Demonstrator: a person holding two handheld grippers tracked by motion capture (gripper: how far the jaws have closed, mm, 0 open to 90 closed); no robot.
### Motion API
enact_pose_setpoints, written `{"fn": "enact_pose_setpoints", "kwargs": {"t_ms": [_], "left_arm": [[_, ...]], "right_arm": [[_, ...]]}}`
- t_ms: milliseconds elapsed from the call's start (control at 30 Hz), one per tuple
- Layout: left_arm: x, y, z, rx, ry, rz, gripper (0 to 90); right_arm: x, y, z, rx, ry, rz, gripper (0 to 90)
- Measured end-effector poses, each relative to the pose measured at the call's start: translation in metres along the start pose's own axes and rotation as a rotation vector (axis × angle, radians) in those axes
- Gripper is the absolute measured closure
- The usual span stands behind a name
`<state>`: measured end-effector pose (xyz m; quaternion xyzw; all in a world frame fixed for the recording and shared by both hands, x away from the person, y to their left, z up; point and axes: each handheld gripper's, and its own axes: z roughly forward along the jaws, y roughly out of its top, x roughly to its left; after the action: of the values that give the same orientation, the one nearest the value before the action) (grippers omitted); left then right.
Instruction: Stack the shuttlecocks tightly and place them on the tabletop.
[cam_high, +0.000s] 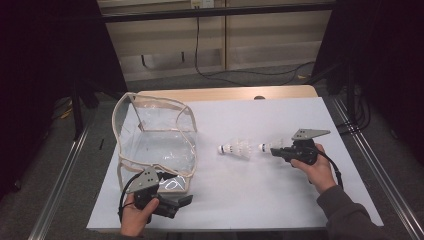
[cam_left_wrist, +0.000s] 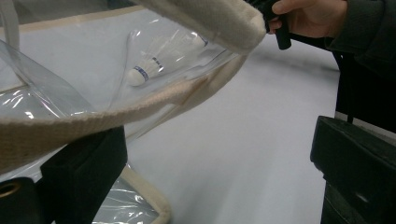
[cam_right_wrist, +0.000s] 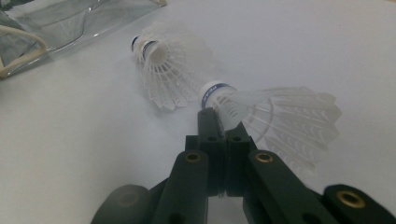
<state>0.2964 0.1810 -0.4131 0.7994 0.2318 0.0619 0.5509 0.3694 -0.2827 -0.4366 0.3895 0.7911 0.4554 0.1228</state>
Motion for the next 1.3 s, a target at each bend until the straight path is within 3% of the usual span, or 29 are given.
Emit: {"fn": "enact_pose_setpoints", "kwargs": {"t_ms": [1300], "left_arm": [[0.0,0.0,0.0,0.0,0.0,0.0,3.8]], "right_arm": [[0.014,0.013,0.019,-0.016,0.045,-0.012,88.4]]}}
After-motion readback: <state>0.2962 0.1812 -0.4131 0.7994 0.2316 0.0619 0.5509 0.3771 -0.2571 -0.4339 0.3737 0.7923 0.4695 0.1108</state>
